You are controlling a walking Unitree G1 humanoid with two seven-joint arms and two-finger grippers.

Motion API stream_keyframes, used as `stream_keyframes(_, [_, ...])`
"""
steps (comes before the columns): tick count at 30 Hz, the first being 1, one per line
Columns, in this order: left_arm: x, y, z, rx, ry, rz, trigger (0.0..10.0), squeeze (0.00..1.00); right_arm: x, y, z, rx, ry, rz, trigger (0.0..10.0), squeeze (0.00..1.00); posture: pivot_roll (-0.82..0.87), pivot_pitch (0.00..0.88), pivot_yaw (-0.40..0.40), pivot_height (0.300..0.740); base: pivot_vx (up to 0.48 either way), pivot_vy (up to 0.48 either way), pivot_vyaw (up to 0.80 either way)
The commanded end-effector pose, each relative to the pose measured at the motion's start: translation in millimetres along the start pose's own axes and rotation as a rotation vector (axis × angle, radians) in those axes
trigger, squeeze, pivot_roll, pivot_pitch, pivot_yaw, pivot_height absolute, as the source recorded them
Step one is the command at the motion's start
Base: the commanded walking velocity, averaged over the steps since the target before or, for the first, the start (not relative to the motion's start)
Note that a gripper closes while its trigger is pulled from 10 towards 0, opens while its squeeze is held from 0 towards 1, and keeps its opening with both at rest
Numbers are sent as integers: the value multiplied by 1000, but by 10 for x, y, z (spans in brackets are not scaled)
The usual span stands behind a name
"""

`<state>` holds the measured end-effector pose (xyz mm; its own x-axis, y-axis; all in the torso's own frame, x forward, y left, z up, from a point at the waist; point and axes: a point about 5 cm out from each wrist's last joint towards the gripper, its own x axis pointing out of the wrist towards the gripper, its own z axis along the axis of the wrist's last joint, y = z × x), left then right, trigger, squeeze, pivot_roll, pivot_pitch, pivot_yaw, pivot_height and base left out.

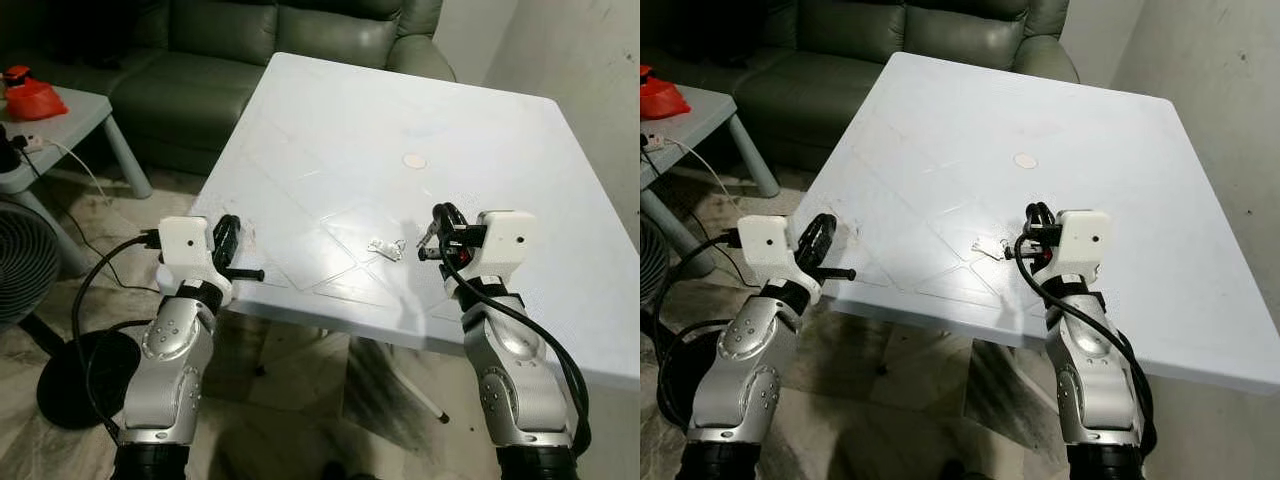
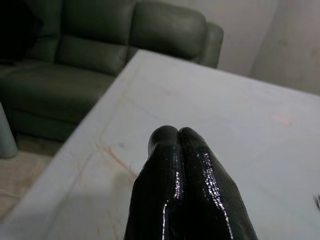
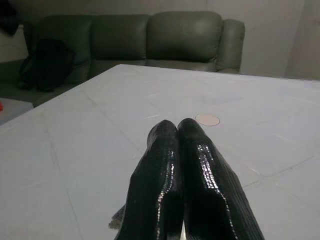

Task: Hang keys on a hook

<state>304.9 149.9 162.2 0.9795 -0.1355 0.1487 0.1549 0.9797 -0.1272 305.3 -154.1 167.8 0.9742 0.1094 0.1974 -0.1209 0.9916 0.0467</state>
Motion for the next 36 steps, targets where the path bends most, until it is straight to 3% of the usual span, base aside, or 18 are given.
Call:
stream_keyframes(1, [27,35,42,1,-14,14,10000,0,21,-45,27,-41,-16,-24,10000,0,24,56,-72,740,0,0,0])
stream_keyframes(6, [73,125,80,71,-35,38,10000,0,67,-12,17,-99,-21,-6,10000,0,23,42,-65,740,0,0,0])
stream_keyframes(8, [98,150,73,63,-23,45,10000,0,71,8,-5,-81,-17,4,10000,0,21,35,-60,740,0,0,0])
stream_keyframes(19, [159,52,58,71,-25,16,10000,0,49,-21,-83,-84,16,-21,10000,0,8,18,-52,740,0,0,0])
stream_keyframes(32, [110,36,12,75,-15,5,10000,0,20,-42,-133,-114,50,-7,10000,0,4,15,-63,740,0,0,-765])
stream_keyframes(36, [158,25,31,85,-25,-1,10000,0,46,-77,-103,-119,40,-19,10000,0,-2,10,-62,740,0,0,-764])
